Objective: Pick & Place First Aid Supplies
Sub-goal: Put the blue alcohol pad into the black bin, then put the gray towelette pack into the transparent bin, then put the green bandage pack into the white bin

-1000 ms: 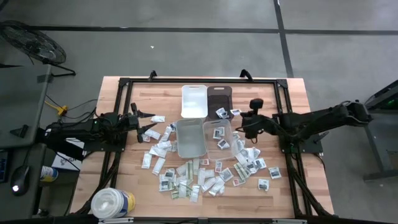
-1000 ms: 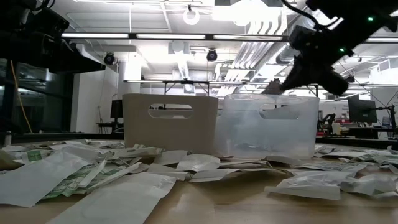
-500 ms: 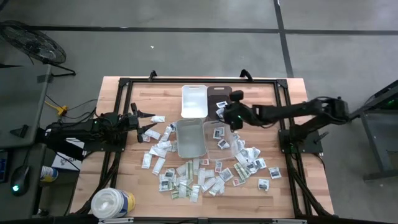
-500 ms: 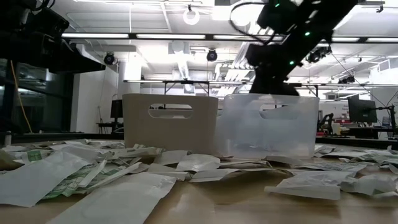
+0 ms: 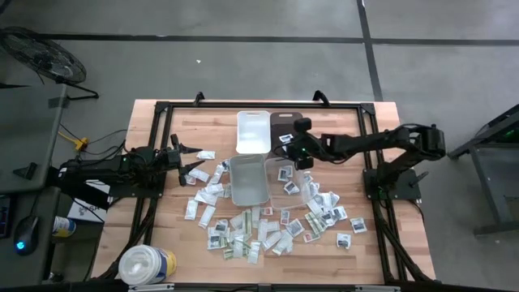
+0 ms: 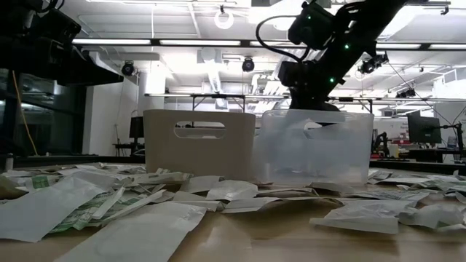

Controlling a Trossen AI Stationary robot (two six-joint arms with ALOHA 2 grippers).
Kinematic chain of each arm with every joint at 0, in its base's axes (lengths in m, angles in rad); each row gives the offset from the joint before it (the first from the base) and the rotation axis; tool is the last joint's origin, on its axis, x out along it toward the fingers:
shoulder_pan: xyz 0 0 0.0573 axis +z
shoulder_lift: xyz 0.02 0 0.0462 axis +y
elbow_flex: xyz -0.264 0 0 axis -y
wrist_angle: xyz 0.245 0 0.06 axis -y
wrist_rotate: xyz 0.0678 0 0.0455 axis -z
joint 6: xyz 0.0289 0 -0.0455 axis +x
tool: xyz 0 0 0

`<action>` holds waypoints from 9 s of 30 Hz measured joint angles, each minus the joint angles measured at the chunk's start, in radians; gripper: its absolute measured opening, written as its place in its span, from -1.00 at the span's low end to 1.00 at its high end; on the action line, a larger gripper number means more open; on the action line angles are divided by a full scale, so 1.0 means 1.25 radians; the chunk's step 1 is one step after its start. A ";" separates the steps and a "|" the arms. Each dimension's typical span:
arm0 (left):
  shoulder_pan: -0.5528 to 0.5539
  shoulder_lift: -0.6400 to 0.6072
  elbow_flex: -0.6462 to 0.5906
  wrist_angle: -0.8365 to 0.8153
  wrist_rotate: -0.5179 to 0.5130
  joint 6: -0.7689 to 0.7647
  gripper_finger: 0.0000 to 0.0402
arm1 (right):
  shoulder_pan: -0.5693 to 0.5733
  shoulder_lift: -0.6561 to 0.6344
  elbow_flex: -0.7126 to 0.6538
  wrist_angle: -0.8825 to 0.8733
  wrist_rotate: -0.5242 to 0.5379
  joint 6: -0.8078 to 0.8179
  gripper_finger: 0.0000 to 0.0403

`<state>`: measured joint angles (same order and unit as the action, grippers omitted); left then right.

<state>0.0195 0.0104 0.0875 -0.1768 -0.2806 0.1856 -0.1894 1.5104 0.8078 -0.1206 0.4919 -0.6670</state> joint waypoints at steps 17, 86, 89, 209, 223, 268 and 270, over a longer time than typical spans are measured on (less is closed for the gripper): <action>0.000 0.000 0.000 0.000 0.000 0.000 -0.06 | 0.006 -0.111 -0.001 -0.201 -0.039 0.510 -0.20; 0.000 0.000 0.000 0.000 0.000 0.000 -0.06 | 0.026 -0.198 -0.354 0.034 -0.466 1.329 -0.98; 0.000 0.000 0.000 0.000 0.000 0.000 -0.06 | 0.025 -0.210 -0.354 0.033 -0.453 1.321 -0.99; 0.000 0.000 0.000 0.000 0.000 0.000 -0.06 | 0.254 -0.336 -0.297 -0.171 -0.318 1.520 -0.30; 0.000 0.000 0.000 0.000 0.000 0.000 -0.06 | 0.144 -0.317 -0.361 -0.007 -0.339 1.364 0.02; 0.000 0.000 0.000 0.000 0.000 0.000 -0.06 | 0.066 -0.112 -0.358 0.190 -0.462 1.160 -0.33; 0.000 0.000 0.000 0.000 0.000 0.000 -0.06 | 0.066 -0.110 -0.358 0.190 -0.453 1.161 -0.36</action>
<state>0.0196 0.0105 0.0872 -0.1768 -0.2806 0.1856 -0.1070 1.3723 0.3599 0.1170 -0.0740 0.7849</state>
